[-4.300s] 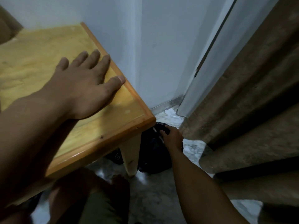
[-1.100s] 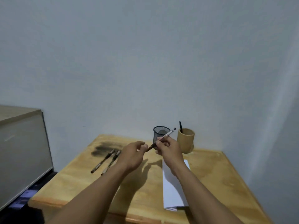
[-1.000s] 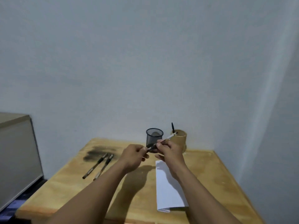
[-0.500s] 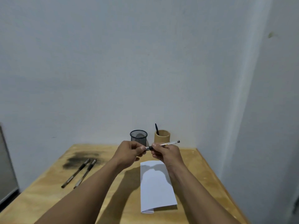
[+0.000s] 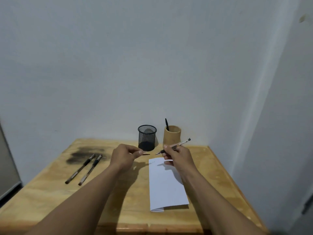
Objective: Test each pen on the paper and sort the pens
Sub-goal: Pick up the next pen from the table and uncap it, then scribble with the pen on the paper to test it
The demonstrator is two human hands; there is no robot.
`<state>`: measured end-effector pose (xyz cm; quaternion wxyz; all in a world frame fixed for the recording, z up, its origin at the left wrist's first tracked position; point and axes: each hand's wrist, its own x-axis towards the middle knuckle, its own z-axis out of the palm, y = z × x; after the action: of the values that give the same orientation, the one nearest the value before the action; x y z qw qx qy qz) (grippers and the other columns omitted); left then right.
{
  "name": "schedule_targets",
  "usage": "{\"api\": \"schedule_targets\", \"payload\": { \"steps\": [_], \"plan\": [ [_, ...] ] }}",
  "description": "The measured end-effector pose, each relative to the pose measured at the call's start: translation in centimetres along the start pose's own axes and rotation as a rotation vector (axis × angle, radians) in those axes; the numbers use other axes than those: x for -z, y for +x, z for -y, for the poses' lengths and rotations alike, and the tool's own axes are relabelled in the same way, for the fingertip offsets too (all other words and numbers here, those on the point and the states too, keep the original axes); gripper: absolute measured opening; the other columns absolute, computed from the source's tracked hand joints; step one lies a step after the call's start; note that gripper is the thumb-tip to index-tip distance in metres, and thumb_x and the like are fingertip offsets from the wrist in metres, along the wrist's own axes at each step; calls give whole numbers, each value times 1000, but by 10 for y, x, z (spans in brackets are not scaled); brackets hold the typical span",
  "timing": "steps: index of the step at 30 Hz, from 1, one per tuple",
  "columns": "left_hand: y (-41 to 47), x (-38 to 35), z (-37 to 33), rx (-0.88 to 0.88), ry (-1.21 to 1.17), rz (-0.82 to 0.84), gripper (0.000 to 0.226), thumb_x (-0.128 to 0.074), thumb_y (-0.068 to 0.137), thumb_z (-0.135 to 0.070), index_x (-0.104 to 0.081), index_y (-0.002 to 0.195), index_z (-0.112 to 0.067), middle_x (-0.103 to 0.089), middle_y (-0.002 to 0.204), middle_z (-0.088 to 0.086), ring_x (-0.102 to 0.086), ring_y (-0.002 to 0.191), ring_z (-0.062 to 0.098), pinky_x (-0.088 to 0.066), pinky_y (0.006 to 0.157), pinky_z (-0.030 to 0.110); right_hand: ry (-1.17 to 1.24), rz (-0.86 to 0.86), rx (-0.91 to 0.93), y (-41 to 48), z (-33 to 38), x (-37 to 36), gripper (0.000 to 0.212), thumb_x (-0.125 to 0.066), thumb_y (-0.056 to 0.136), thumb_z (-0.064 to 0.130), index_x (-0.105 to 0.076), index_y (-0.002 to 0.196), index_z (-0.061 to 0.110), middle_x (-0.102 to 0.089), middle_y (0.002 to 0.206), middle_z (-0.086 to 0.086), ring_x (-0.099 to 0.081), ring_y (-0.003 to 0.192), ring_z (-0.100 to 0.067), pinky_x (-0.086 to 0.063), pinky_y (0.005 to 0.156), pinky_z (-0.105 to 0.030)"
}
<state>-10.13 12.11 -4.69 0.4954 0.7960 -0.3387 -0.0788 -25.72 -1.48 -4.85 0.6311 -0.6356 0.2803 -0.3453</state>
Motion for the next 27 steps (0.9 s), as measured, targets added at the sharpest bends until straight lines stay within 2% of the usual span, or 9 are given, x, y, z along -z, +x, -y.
{"api": "schedule_targets", "payload": {
  "steps": [4, 8, 11, 14, 19, 21, 24, 27],
  "plan": [
    [11, -16, 3, 84, 46, -112, 2, -78, 84, -21, -80, 84, -21, -69, 79, -7, -63, 82, 11, -36, 58, 15, 120, 15, -86, -7, -15, -13, 21, -66, 98, 16, -70, 99, -4, -69, 76, -13, -62, 73, -22, -56, 64, -31],
    [22, -32, 17, 80, 234, -113, 8, -78, 82, -29, -80, 89, -26, -75, 91, -6, -65, 85, 16, -45, 69, 24, 93, 35, -96, -10, -27, -12, 17, -62, 99, 11, -70, 94, -3, -68, 76, -17, -61, 71, -24, -53, 63, -31],
    [29, -43, 28, 90, 287, -114, 13, -76, 82, -35, -79, 93, -31, -76, 97, -6, -67, 91, 19, -49, 74, 29, 87, 48, -83, -11, -32, -8, 16, -62, 100, 9, -69, 90, -1, -68, 73, -16, -63, 69, -23, -53, 63, -31],
    [32, -53, 32, 83, 333, -129, 16, -73, 84, -41, -79, 97, -33, -77, 100, -9, -66, 94, 19, -52, 86, 36, 54, 77, -60, -10, -33, -7, 15, -61, 99, 8, -68, 91, -1, -69, 72, -16, -64, 67, -22, -54, 63, -31],
    [31, -56, 34, 65, 319, -142, 26, -72, 85, -42, -76, 109, -33, -75, 108, -7, -65, 104, 21, -48, 89, 35, 33, 84, -38, -14, -32, -7, 16, -61, 100, 8, -69, 90, -1, -69, 72, -16, -63, 67, -22, -53, 61, -30],
    [23, -51, 35, 25, 339, -152, 30, -67, 89, -40, -72, 117, -32, -74, 111, -5, -63, 107, 23, -49, 90, 38, 23, 75, -42, -15, -31, -10, 17, -61, 100, 9, -70, 92, -3, -69, 72, -15, -63, 66, -22, -52, 59, -30],
    [-2, -42, 36, -124, 431, -149, 30, -55, 95, -40, -72, 117, -29, -74, 112, -5, -61, 104, 20, -51, 88, 41, 35, 59, -64, -14, -29, -13, 17, -61, 100, 12, -72, 96, -1, -71, 73, -13, -63, 68, -22, -50, 59, -31],
    [-31, -33, 32, -243, 480, 9, 40, -51, 92, -53, -70, 120, -31, -71, 121, -11, -60, 109, 12, -50, 94, 40, 17, 29, -101, -12, -26, -13, 16, -63, 99, 14, -74, 98, 3, -73, 78, -12, -64, 73, -21, -52, 59, -30]
  ]
}}
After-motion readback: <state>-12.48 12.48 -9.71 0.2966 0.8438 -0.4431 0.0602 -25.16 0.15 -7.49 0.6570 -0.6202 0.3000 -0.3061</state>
